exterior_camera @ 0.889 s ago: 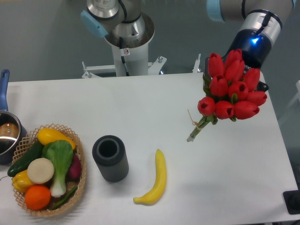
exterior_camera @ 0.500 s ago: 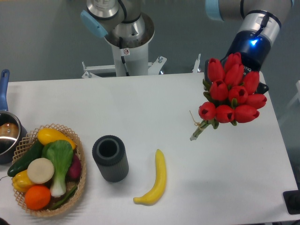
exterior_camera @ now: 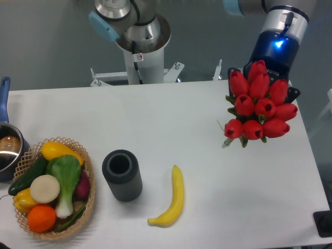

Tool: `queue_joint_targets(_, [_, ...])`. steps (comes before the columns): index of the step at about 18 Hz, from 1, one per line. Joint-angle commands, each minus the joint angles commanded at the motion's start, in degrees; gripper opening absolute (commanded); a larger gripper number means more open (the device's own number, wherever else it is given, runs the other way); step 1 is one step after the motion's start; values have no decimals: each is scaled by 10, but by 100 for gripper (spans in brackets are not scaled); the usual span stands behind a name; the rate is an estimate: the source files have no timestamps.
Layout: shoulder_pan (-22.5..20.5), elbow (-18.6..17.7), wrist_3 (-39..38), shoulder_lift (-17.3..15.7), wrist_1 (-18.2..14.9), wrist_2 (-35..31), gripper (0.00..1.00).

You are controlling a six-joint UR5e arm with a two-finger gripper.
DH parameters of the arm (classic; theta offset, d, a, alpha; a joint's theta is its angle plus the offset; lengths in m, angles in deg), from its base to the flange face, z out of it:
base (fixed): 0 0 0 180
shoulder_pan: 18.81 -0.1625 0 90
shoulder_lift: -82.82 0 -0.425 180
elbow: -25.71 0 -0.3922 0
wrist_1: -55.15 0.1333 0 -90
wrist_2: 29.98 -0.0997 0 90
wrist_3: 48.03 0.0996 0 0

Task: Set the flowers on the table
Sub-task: 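Rotate the gripper holding the red tulips so the stems point down, then lower the held red tulips toward the table surface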

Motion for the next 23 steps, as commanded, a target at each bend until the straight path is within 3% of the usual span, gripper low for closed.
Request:
queue_joint_targets(7, [19,-32,1,-41,-9,-220,42])
queue_joint_targets(11, [59,-65,1,-41,-10,-384,41])
queue_joint_targets(15, [62,-89,1,-36,-13,-492,42])
queue_joint_targets(18, [66,-110,2,-26,-12,-539,41])
queue_joint_targets(23, [69,-125,1,17,-11,-541,42])
